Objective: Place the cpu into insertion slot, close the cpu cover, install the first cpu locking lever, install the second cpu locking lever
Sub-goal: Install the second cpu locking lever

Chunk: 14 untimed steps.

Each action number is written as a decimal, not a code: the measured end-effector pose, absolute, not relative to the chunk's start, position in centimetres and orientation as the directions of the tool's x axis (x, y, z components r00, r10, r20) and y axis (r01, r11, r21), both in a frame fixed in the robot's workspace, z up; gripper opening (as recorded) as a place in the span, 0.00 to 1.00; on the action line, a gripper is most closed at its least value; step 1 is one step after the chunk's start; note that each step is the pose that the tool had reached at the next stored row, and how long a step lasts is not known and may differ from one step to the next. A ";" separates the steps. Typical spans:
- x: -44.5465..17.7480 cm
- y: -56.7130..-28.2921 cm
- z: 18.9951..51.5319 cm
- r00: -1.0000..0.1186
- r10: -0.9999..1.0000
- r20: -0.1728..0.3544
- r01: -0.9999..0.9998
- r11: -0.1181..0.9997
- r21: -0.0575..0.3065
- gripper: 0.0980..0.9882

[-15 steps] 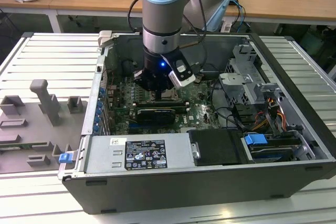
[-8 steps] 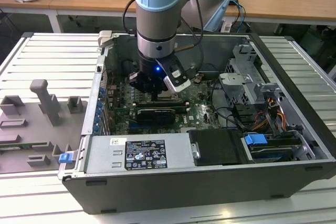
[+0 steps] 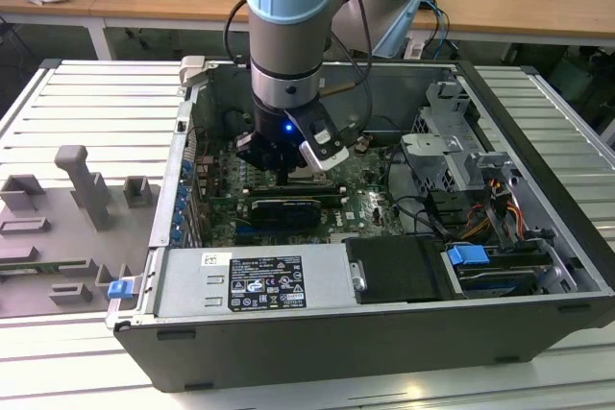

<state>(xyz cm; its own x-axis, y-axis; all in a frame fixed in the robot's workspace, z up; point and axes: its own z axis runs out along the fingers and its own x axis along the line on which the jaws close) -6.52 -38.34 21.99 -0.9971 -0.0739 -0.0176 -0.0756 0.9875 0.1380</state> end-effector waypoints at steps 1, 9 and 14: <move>-6.5 -38.4 22.0 -0.997 -0.074 -0.018 -0.076 0.988 0.138 0.01; -6.9 -38.9 21.5 -0.997 -0.074 -0.018 -0.076 0.987 0.144 0.01; -7.0 -38.9 20.7 -0.997 -0.073 -0.020 -0.076 0.984 0.160 0.01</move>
<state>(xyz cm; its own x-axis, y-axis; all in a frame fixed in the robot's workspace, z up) -7.01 -38.86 20.71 -0.9971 -0.0734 -0.0200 -0.0757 0.9842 0.1598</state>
